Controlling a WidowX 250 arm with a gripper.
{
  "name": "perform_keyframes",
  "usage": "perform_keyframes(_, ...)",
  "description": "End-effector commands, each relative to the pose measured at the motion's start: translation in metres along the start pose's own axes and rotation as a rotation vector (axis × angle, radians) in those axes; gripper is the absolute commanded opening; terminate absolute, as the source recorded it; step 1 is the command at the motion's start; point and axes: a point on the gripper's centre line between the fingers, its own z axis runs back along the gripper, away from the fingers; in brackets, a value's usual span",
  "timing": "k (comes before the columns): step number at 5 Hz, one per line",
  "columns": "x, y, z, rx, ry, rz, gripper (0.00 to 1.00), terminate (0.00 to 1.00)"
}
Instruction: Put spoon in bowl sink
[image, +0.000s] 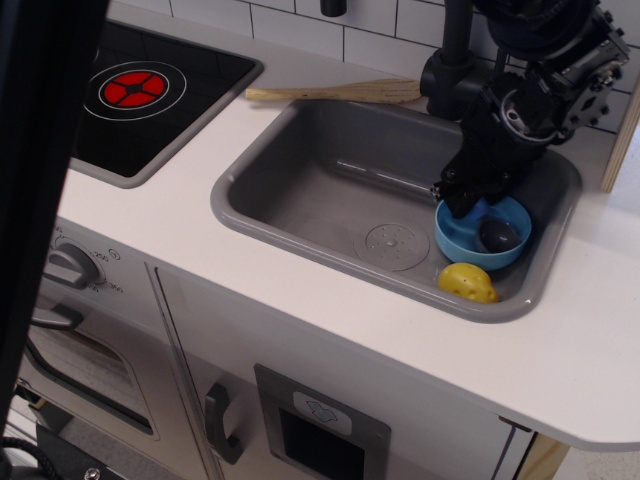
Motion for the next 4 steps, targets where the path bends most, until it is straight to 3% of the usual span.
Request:
perform_keyframes(1, 0.026, -0.006, 0.045, -0.117, 0.0, 0.013, 1.0, 0.0)
perform_keyframes(3, 0.068, 0.012, 0.08, -0.187, 0.134, -0.041, 1.0, 0.0)
perform_keyframes(4, 0.068, 0.012, 0.08, -0.187, 0.134, -0.041, 1.0, 0.0)
